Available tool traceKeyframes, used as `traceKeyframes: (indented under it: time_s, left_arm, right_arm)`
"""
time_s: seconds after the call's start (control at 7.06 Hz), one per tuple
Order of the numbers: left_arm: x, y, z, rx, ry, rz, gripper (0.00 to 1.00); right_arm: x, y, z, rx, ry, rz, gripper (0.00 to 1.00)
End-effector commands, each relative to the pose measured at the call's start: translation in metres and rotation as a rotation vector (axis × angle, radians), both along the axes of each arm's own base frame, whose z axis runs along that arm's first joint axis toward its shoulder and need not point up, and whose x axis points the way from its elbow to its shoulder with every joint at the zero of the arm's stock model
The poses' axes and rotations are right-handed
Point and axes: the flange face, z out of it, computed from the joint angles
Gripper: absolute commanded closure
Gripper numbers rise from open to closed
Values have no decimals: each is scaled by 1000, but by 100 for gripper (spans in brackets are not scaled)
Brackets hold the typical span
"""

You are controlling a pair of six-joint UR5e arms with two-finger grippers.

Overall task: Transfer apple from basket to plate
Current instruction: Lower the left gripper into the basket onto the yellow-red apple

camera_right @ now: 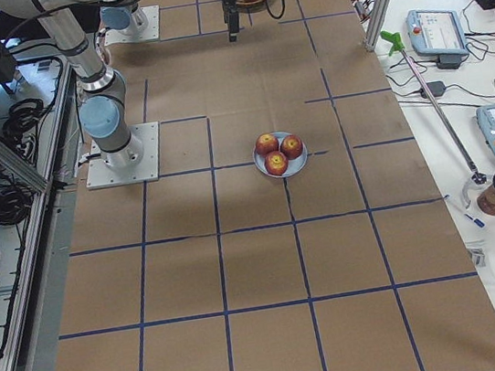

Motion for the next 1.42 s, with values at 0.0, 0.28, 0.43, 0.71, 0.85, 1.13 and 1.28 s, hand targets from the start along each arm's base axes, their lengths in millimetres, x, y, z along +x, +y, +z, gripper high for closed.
traceKeyframes:
  time_s: [0.0, 0.28, 0.43, 0.71, 0.85, 1.13, 1.28]
  left_arm:
    - [96, -45, -59, 69, 5, -9, 5]
    - [155, -76, -118, 62, 23, -62, 4]
    - [169, -80, -149, 15, 10, -62, 4]
    - [177, -66, -197, -87, -30, -100, 1]
    - [176, -63, -205, -71, -24, -94, 1]
    - [174, -58, -213, -43, -9, -94, 1]
    - [172, -53, -218, -26, 4, -91, 1]
  right_arm:
    - [0, 0, 0, 0, 0, 0, 0]
    - [0, 0, -1, 3, 0, 0, 0]
    - [0, 0, -1, 3, 0, 0, 0]
    - [0, 0, -1, 3, 0, 0, 0]
    - [0, 0, -1, 2, 0, 0, 0]
    - [0, 0, -1, 3, 0, 1, 0]
    - [0, 0, -2, 5, 1, 2, 0]
